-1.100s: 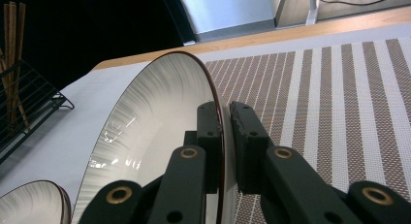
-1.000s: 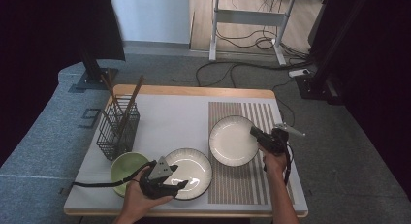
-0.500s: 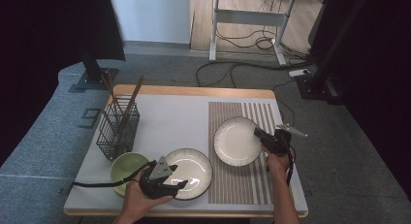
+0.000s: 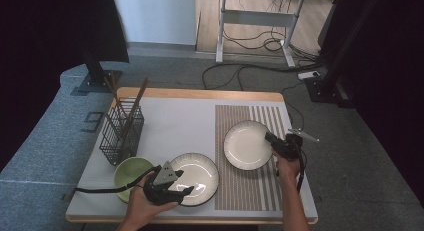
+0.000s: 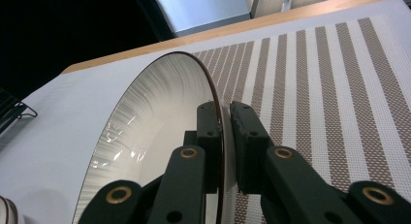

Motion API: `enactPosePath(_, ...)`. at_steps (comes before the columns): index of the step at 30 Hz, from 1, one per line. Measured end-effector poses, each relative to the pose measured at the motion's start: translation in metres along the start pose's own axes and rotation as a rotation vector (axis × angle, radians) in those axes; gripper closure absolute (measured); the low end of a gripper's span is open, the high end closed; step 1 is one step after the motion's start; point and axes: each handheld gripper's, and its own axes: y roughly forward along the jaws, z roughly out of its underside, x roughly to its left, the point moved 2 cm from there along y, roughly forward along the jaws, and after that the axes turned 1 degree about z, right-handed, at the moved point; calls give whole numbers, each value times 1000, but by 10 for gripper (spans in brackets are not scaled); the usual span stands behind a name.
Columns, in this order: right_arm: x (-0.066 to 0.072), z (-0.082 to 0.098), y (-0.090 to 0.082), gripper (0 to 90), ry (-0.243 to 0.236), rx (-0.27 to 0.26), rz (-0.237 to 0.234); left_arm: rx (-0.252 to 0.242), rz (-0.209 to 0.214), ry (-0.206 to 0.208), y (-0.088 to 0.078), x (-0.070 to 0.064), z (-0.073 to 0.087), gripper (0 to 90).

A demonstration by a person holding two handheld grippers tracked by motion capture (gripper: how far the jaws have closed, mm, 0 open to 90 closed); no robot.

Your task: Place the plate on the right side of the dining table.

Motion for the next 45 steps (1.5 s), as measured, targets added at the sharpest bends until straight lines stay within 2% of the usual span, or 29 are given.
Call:
enactPosePath(23,-9,3,6,831,19,13,27,2,-6,3,1,0,0,368)
enactPosePath(29,-10,4,7,833,16,20,23,2,-9,4,1,0,0,368)
enactPosePath(33,-13,5,8,838,9,34,37,3,-8,4,1,0,1,369)
enactPosePath(45,-23,10,9,835,47,67,41,0,-7,3,1,-1,0,369)
